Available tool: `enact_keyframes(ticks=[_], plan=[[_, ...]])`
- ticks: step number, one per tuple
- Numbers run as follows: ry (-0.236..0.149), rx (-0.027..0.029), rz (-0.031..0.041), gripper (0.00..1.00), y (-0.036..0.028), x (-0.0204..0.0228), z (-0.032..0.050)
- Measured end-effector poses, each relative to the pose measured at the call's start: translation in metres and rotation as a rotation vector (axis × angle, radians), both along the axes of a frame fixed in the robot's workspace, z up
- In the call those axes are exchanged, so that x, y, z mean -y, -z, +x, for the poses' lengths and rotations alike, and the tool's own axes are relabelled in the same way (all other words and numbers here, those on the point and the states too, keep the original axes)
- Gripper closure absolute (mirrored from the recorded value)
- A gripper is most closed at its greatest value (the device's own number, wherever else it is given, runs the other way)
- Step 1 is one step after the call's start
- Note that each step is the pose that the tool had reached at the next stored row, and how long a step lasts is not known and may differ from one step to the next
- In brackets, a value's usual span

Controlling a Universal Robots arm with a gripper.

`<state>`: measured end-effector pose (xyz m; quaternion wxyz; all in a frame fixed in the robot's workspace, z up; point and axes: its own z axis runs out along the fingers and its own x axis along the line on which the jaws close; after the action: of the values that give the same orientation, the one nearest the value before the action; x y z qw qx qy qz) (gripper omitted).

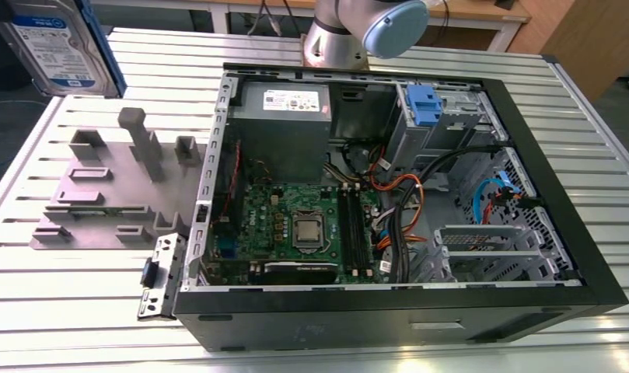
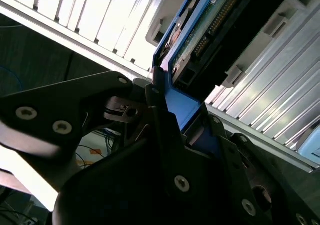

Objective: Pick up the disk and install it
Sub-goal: 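Pick up the disk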

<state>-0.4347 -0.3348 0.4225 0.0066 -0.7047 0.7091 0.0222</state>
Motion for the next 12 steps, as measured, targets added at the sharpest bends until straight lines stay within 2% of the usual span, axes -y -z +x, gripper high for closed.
enact_keyframes(ticks=[6, 12], plan=[[0.0, 0.0008, 0.0, 0.63, -0.0134, 0.0, -0.0001], [0.0, 0.0034, 0.0, 0.63, -0.0355, 0.0, -0.0001]])
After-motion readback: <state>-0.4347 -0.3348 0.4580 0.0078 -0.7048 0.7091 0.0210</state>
